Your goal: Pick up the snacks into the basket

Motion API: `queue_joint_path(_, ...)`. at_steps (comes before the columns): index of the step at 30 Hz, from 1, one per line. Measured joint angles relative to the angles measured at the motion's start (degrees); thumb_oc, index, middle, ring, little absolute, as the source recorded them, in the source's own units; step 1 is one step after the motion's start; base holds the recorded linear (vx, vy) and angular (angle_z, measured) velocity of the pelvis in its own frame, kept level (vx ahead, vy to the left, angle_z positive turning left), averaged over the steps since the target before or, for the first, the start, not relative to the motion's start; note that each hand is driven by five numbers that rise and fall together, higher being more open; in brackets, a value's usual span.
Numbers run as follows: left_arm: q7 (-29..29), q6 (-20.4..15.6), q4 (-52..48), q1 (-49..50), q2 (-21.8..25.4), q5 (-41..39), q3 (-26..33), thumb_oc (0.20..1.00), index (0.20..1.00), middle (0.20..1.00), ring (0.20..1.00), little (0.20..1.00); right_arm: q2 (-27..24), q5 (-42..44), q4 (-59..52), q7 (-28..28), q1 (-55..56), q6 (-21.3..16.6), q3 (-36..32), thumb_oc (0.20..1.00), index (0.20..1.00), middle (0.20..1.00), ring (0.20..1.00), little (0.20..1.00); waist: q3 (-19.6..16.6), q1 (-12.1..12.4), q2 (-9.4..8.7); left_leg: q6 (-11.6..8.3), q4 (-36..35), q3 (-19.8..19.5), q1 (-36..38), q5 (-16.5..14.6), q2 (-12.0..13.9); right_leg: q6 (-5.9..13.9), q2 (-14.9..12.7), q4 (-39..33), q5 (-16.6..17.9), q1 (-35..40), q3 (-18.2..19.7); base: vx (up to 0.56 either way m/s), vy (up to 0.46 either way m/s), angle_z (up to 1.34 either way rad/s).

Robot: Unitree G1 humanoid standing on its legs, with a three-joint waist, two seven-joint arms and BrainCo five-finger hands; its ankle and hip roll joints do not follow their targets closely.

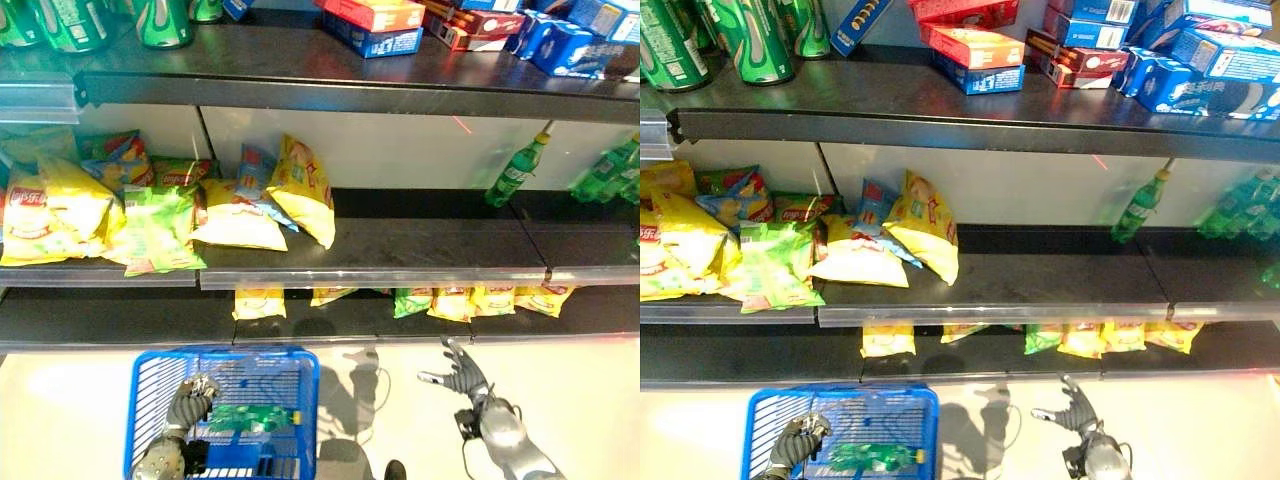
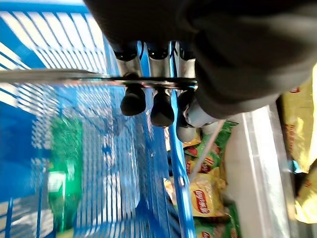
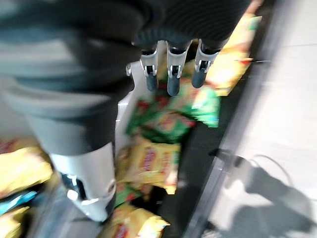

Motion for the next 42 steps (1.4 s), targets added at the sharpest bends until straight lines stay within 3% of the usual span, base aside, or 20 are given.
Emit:
queue_joint_path(1,0.02,-0.08,-0.7,-1.01,-0.01,0.01,-0.84,0.2,0.2,0.2,0.2,0.2,-1.56,-1.28,0.52,-0.27,-2.63,0.06,2.15,1.0,1.0,1.0,1.0,1.0,0.36,0.17,0.59,-0.12,0.3,-0.46,-1.03,0.04,0.13,-0.05,0.15,-0.07,0.23,-0.72,-0.33,-0.05,-0.091,0.35)
queue_joint_path(4,-0.12,-1.07,-3.48,-5.59,-0.02,-0.01,-4.66,0.2,0.2,0.2,0.2,0.2,-4.78,-8.77,4.2,-2.02,-17.58,1.0,5.06,1.0,1.0,1.0,1.0,1.0,3.03,2.1,4.86,-0.8,-0.72,-3.71,-3.47,1.95,0.72,-0.61,1.04,0.02,0.41,-1.19,-3.56,-0.04,-0.097,0.54)
queue_joint_path(6,-0.09,-1.72,-5.81,-6.52,0.37,-0.89,-5.66,0.2,0.2,0.2,0.2,0.2,-6.75,-11.13,6.38,-2.91,-24.21,1.84,6.97,1.0,1.0,1.0,1.0,1.0,3.72,3.84,7.2,-1.02,-1.71,-4.34,-5.76,3.26,1.67,-0.94,1.89,0.08,0.07,-1.17,-7.33,-0.03,-0.073,0.83)
queue_joint_path(8,0.09,-2.11,-5.84,-8.48,0.84,-1.84,-5.92,0.2,0.2,0.2,0.2,0.2,-7.9,-12.62,10.47,-3.11,-31.23,3.31,9.81,1.0,1.0,1.0,1.0,1.0,4.1,4.28,8.08,-0.7,-1.74,-3.67,-8.22,4.49,2.35,-1.1,1.82,1.17,-0.58,-2.93,-9.12,0.02,-0.012,0.56)
queue_joint_path(14,0.28,-2.09,-2.82,-9.66,2.94,-3.59,-7.87,0.2,0.2,0.2,0.2,0.2,-7.0,-14.21,16.09,-2.77,-41.63,4.63,14.56,1.0,1.0,1.0,1.0,1.0,5.62,6.78,6.47,-0.1,-2.05,-2.8,-8.94,5.73,0.44,0.41,-0.56,4.37,-2.97,-3.65,-9.13,0.05,-0.025,0.23)
queue_joint_path(18,0.89,-1.81,2.21,-11.32,4.05,-4.4,-7.7,0.2,0.2,0.2,0.2,0.2,-5.91,-14.22,16.06,-1.66,-44.17,4.58,17.31,1.0,1.0,1.0,1.0,1.0,6.32,6.83,5.14,-0.05,-2.15,-2.98,-8.85,5.78,0.22,0.52,-0.1,3.47,-3.33,-2.07,-10.45,0.04,-0.047,0.19)
queue_joint_path(25,1.63,-1.51,2.6,-10.77,5.66,-4.88,-7.65,0.2,0.2,0.2,0.2,0.2,-1.27,-13.21,17.23,-0.7,-44.58,4.7,17.63,1.0,1.0,1.0,1.0,1.0,7.04,6.94,3.71,0.17,-1.69,-2.94,-8.81,5.96,0.41,0.33,0.43,3.27,-3.91,-0.77,-10.93,0.0,-0.009,0.09)
queue_joint_path(42,0.7,-1.54,0.85,-10.58,5.92,-5.5,-7.81,0.2,0.2,0.2,0.2,0.2,1.44,-8.51,22.49,-0.97,-48.14,4.43,17.7,1.0,1.0,1.0,1.0,1.0,7.53,7.07,2.83,0.94,-2.69,-1.37,-10.12,6.98,0.13,0.54,-0.75,6.16,-4.26,-4.86,-8.96,-0.01,0.007,-0.04)
